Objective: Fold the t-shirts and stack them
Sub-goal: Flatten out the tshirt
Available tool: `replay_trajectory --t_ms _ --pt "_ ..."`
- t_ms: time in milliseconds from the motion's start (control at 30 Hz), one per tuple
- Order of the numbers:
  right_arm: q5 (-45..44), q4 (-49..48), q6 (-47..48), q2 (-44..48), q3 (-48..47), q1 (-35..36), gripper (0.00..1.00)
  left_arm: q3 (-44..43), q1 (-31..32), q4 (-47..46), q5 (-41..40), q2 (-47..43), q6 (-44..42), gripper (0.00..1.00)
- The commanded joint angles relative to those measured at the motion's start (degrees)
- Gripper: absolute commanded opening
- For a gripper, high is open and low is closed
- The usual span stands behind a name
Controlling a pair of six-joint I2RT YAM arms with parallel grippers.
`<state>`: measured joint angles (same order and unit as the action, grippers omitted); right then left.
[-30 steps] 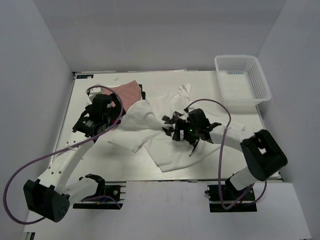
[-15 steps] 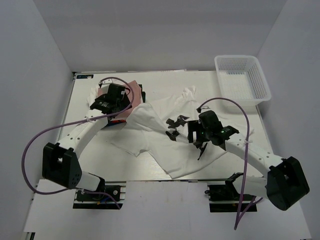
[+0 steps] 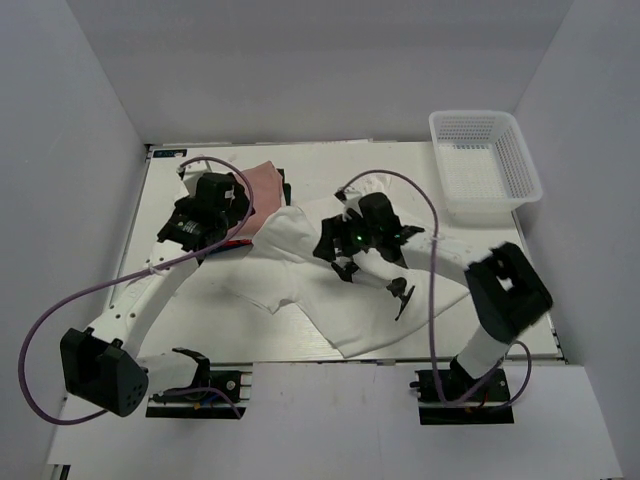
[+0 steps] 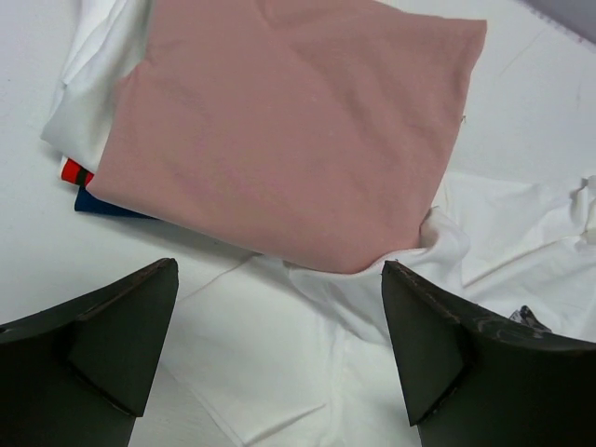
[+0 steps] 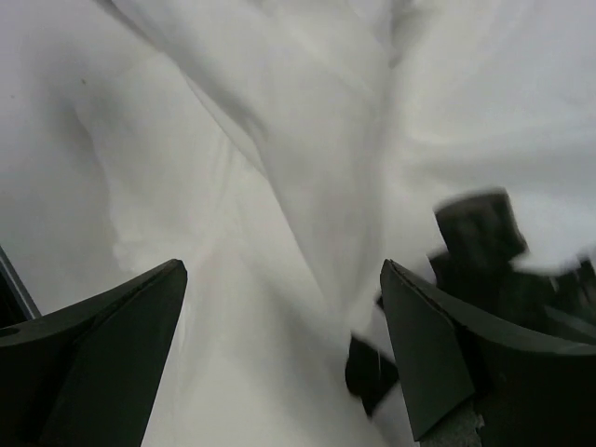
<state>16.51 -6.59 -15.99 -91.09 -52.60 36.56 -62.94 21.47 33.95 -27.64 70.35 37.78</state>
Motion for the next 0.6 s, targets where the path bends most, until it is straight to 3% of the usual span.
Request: replay_trajectory --t_ms 0,100,333,567 --pt "7.1 -11.2 0.6 -8.9 -5.0 0.9 0.90 0.9 -0.2 -0.6 0.5 -2.3 0.6 1.00" --pt "11.3 -12.7 -2.0 -17.1 -8.6 0.4 0.90 0.9 -0.2 0.6 -0.8 -2.3 0.6 1.00" --pt "5.4 -12.9 -3.8 -16.2 -2.7 -0.6 0.90 0.4 -0.2 0.6 -1.4 -2.8 0.6 1.00" --pt "-0.8 -11.6 -5.2 -4.4 19.2 -3.8 0.90 -0.7 -0.2 0.6 -1.9 0.7 -2.0 1.00"
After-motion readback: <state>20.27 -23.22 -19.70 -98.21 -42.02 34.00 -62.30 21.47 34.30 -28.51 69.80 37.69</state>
